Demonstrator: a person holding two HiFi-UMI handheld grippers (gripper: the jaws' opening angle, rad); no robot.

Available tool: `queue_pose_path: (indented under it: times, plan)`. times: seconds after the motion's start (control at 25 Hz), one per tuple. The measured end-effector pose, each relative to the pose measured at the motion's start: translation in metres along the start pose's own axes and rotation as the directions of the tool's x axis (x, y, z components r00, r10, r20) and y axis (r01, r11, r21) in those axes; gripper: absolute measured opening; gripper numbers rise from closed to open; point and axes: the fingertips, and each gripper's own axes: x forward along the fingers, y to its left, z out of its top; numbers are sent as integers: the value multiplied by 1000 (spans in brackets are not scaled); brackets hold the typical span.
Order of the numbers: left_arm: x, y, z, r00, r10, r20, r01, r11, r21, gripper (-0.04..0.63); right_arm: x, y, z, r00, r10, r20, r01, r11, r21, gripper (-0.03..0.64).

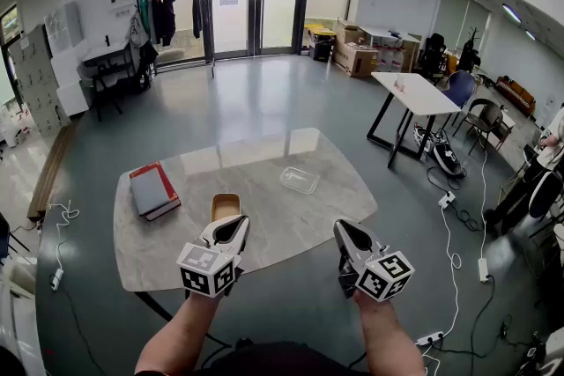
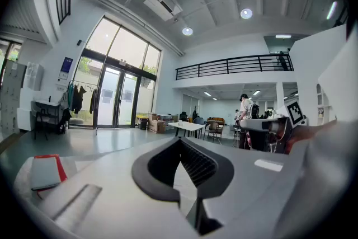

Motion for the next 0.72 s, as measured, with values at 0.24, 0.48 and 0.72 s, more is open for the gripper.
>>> queue_pose_path:
  times: [0.24, 0.48, 0.72]
  plan:
    - [2, -1, -1, 1000, -5, -5, 5, 1000, -2, 3, 2, -1, 2, 1000, -1, 2, 1, 1000, -4, 12]
    - [4, -3, -2, 1000, 0, -7, 0, 1000, 3, 3, 1, -5, 0, 1000, 3, 3, -3, 1000, 9, 12]
    - [11, -11, 1, 1000, 6, -9, -6, 1000, 13, 3, -9, -18, 6, 1000, -13, 16, 12, 999, 33, 12]
